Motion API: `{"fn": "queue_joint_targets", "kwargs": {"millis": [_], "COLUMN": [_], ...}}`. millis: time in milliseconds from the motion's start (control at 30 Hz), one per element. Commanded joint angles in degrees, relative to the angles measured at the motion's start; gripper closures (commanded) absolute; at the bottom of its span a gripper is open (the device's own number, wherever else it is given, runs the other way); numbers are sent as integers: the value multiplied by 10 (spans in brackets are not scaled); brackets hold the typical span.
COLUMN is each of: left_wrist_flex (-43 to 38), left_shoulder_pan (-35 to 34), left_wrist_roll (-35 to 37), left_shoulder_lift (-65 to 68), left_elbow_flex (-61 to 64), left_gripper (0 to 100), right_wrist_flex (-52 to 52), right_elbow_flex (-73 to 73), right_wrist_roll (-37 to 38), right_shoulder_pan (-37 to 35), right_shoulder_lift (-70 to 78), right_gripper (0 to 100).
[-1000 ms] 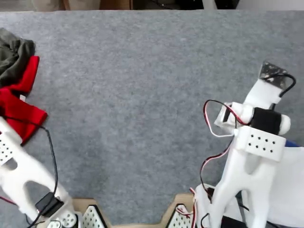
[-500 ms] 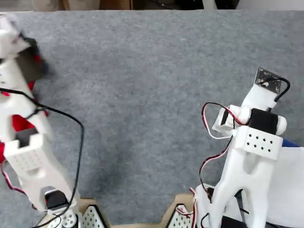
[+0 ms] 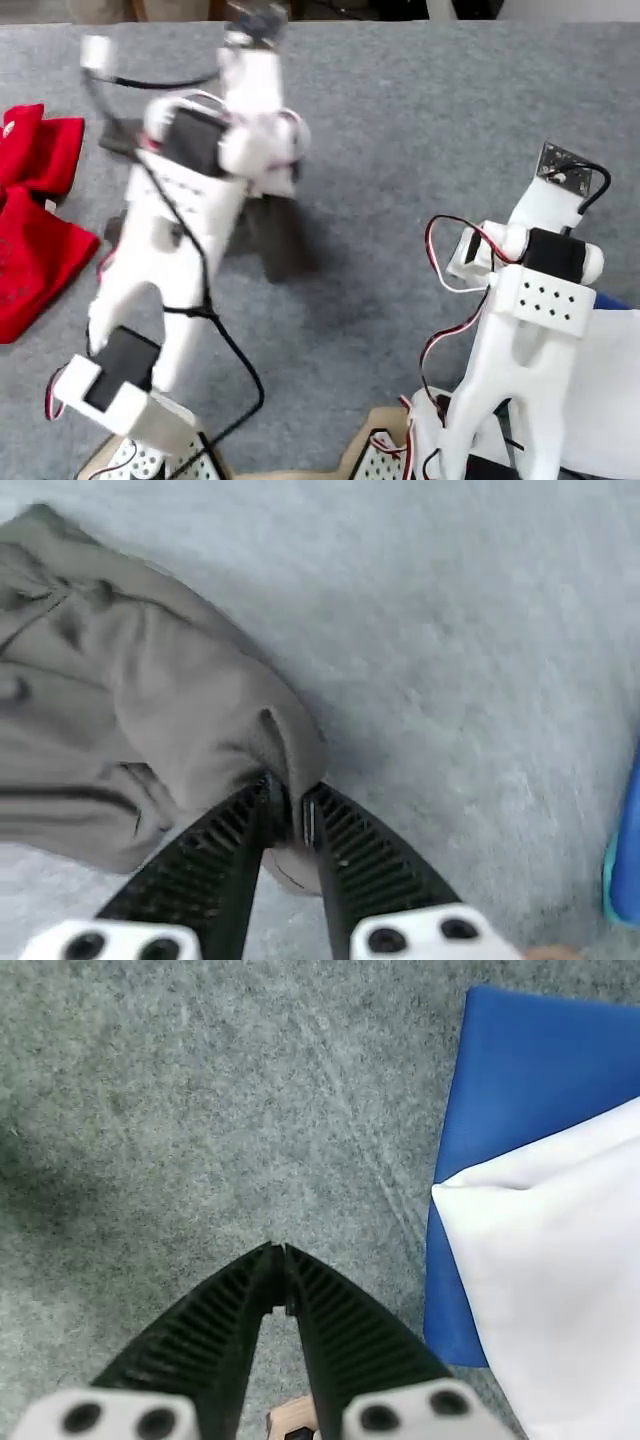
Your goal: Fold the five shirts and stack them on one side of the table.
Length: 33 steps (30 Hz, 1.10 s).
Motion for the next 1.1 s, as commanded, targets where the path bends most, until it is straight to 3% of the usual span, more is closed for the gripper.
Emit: {"fn": "queue_joint_targets", "kwargs": {"millis": [0, 133, 267, 367, 433, 567, 633, 833, 1067], "left_wrist_flex": [-53, -60, -58, -57, -57, -76, -114, -304, -475], "left_shoulder_pan": [48, 59, 13, -34, -86, -255, -316, -400, -476], "left_wrist_roll": [3, 0, 27, 36, 36, 49, 70, 16, 8], "left_shoulder_lift": [-43, -73, -124, -167, -192, -198, -175, -146, -144], "left_elbow_flex": [91, 155, 171, 171, 171, 203, 295, 573, 750], "left_gripper": [980, 947, 772, 738, 733, 734, 747, 753, 753], "right_wrist_flex": [3, 3, -2, -2, -2, 0, 2, -1, 1], "right_elbow_flex": [-2, -3, -3, -3, -3, -3, 0, 0, 0], "right_wrist_roll": [-1, 0, 0, 0, 0, 0, 0, 0, 0], "right_shoulder_pan": [-1, -1, -1, -1, -1, -1, -1, -1, -1], "right_shoulder_lift": [-17, -17, -17, -17, -17, -17, -17, -17, -17], "right_gripper": [993, 993, 993, 993, 993, 993, 993, 993, 993]}}
